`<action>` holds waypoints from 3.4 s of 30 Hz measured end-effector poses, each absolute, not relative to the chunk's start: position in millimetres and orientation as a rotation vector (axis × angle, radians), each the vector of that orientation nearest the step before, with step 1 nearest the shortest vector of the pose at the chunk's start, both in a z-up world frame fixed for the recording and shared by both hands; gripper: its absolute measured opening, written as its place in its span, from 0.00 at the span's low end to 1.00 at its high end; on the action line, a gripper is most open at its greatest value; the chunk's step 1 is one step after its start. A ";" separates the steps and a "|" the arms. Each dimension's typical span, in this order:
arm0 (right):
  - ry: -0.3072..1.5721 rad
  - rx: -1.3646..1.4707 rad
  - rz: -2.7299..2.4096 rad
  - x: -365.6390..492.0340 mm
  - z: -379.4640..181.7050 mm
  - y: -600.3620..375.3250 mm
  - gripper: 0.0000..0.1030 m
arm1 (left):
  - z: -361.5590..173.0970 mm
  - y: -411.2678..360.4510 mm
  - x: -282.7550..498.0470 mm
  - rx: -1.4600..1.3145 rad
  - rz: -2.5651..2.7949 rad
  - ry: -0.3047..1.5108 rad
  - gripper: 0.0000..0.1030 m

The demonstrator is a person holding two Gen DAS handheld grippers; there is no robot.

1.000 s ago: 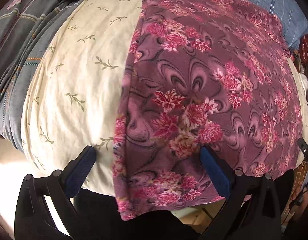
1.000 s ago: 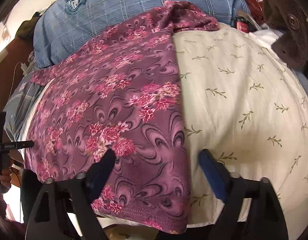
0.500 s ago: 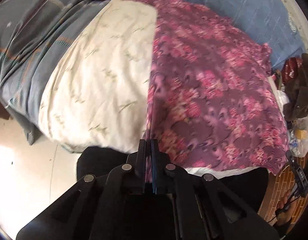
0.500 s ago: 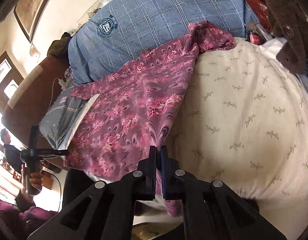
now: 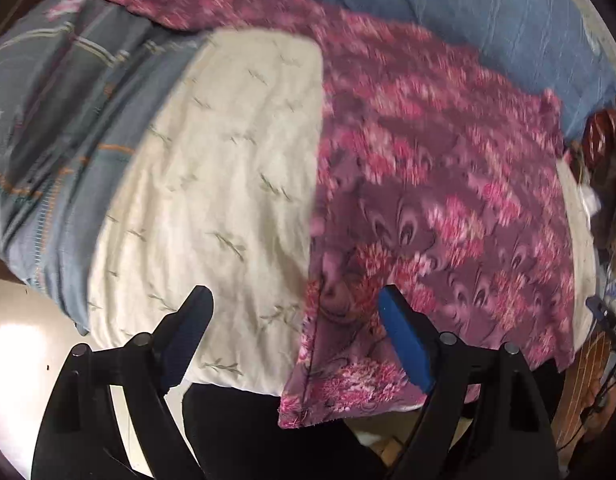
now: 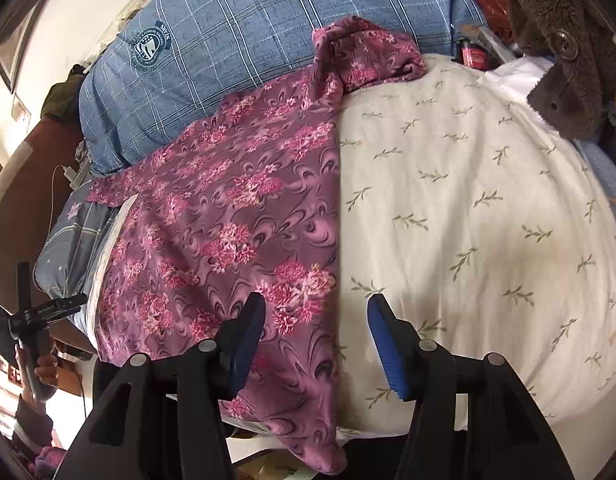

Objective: Fold small clothes

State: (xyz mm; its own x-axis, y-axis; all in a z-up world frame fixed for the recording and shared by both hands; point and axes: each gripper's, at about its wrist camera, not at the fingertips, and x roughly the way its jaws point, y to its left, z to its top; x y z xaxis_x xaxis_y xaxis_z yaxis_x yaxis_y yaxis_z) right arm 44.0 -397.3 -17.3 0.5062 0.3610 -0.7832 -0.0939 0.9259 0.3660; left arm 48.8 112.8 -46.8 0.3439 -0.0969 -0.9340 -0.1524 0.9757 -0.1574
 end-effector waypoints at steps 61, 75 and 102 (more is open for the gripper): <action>0.837 0.252 -0.131 383.3 -28.2 -432.5 0.11 | -40.2 -39.5 286.4 -0.068 -0.038 0.952 0.76; 0.656 0.433 -0.361 274.2 66.2 -601.6 0.14 | -50.5 -24.9 298.1 -0.152 -0.016 0.987 0.76; 0.728 0.268 -0.362 259.0 18.0 -528.0 0.08 | -50.5 -16.0 305.4 -0.196 -0.040 1.002 0.77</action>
State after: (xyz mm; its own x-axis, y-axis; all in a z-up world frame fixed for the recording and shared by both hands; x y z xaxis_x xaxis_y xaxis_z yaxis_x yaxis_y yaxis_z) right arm 259.0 -528.0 17.9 0.6893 -0.2277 -0.6878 0.4108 0.9048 0.1122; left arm 305.4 -16.0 -50.5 0.5396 -0.1233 -0.8328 -0.0563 0.9817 -0.1818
